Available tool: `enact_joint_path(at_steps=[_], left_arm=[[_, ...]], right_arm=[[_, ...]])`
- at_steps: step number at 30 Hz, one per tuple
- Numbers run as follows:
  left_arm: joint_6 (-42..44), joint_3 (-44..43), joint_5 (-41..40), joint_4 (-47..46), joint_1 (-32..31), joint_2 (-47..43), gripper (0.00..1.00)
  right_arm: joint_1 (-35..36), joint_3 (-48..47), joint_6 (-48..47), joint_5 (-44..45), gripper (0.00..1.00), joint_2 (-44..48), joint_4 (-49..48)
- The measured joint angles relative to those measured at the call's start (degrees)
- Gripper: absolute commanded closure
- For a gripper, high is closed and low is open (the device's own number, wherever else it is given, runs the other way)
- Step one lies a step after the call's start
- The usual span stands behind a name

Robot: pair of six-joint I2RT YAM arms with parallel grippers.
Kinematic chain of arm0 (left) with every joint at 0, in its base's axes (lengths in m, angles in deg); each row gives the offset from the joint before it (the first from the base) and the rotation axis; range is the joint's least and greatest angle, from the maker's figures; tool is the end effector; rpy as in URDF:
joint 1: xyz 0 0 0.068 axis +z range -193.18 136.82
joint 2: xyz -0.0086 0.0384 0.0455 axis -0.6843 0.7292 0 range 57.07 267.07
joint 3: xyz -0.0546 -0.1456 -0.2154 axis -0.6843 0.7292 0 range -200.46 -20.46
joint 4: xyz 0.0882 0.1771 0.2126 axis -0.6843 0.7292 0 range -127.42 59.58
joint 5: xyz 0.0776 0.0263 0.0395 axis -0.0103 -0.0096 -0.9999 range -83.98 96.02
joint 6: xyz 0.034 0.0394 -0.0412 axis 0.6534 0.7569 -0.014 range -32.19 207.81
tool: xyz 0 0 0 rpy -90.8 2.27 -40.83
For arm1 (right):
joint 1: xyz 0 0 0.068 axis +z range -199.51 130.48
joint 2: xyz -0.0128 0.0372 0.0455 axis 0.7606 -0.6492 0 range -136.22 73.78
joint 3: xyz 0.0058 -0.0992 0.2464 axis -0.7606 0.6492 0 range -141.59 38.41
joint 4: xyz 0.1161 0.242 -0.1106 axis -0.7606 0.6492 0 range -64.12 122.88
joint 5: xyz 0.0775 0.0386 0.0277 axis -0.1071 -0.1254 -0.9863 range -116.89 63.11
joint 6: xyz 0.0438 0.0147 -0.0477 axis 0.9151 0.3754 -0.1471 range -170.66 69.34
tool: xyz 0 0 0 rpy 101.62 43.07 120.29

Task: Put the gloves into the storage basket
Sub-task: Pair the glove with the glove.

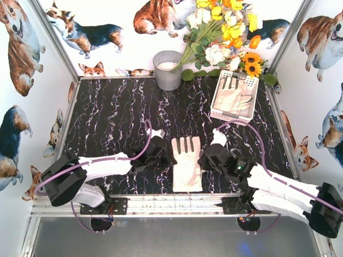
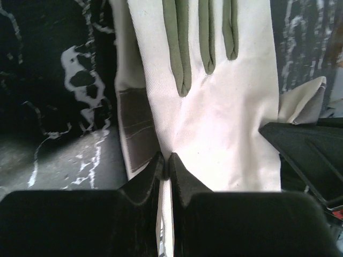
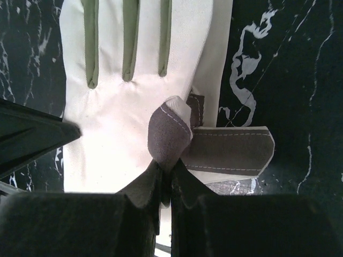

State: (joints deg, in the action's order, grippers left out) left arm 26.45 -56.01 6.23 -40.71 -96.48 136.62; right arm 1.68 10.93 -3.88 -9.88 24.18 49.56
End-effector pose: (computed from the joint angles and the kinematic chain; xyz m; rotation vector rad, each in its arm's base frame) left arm 0.1847 -0.2483 0.1350 -0.1743 2.5027 -0.9716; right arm 0.1487 0.1604 0.1715 0.0528 2.3801 0.4947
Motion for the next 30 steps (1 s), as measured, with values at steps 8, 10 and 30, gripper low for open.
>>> enact_joint_path(at_steps=[8,10,30], left_arm=[[0.8,0.9,-0.9,1.1,-0.2,1.5,1.00],[1.2,0.9,-1.0,0.8,-0.2,2.4,1.00],[2.3,0.7,0.2,-4.2,-0.2,8.8,0.96]], right_arm=[[0.0,1.9,0.9,-1.8,1.00,-4.6,-2.9],[0.0,1.9,1.2,-1.9,1.00,-4.7,-3.0],[0.0,6.4,4.0,-0.3,0.79,-5.9,-6.0]])
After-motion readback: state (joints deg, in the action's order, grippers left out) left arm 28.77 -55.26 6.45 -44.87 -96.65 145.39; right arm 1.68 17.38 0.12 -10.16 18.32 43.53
